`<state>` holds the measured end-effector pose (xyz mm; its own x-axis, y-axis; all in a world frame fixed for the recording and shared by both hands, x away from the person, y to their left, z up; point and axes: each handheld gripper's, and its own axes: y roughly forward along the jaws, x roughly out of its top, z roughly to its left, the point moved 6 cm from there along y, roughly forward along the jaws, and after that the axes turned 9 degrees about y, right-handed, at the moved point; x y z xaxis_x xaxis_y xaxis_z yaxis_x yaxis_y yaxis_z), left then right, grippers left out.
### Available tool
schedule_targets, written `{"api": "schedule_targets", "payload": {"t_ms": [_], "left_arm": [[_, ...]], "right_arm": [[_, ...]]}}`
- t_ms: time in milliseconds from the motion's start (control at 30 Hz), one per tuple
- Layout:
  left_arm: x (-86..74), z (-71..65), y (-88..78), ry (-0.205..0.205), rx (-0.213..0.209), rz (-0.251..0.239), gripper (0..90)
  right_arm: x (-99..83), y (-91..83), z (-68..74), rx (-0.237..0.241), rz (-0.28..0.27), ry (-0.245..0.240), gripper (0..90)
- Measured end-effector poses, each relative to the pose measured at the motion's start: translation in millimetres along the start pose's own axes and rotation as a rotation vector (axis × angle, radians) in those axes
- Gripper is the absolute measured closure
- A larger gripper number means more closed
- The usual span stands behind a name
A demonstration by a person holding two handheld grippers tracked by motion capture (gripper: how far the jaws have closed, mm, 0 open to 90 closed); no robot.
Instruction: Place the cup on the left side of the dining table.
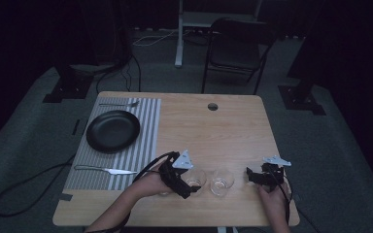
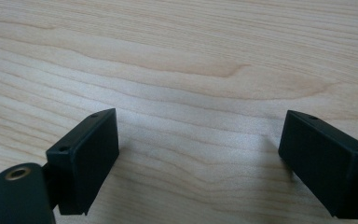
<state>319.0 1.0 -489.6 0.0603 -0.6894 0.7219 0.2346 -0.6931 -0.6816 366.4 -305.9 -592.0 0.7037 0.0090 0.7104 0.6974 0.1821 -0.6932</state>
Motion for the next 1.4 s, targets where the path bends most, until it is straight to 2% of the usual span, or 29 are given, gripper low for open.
{"api": "schedule_targets", "payload": {"t_ms": [367, 567, 700, 800, 933, 1000, 1400], "left_arm": [[13.0, -4.0, 13.7, 0.019, -0.027, 0.012, 2.8], [20.9, -5.7, 24.5, 0.043, -0.025, 0.045, 2.8], [24.2, -7.0, 29.3, 0.044, -0.032, 0.05, 2.8], [29.0, -9.1, 34.6, 0.058, -0.049, 0.066, 2.8], [31.6, -9.9, 37.1, 0.062, -0.042, 0.068, 2.8], [35.4, -11.6, 41.4, 0.069, -0.054, 0.086, 2.8], [46.7, -12.5, 59.8, 0.092, -0.048, 0.146, 2.8]], "right_arm": [[0.0, 0.0, 0.0, 0.0, 0.0, 0.0, 11.6], [0.0, 0.0, 0.0, 0.0, 0.0, 0.0, 11.6], [0.0, 0.0, 0.0, 0.0, 0.0, 0.0, 11.6], [0.0, 0.0, 0.0, 0.0, 0.0, 0.0, 11.6], [0.0, 0.0, 0.0, 0.0, 0.0, 0.0, 11.6], [0.0, 0.0, 0.0, 0.0, 0.0, 0.0, 11.6], [0.0, 0.0, 0.0, 0.0, 0.0, 0.0, 11.6]]}}
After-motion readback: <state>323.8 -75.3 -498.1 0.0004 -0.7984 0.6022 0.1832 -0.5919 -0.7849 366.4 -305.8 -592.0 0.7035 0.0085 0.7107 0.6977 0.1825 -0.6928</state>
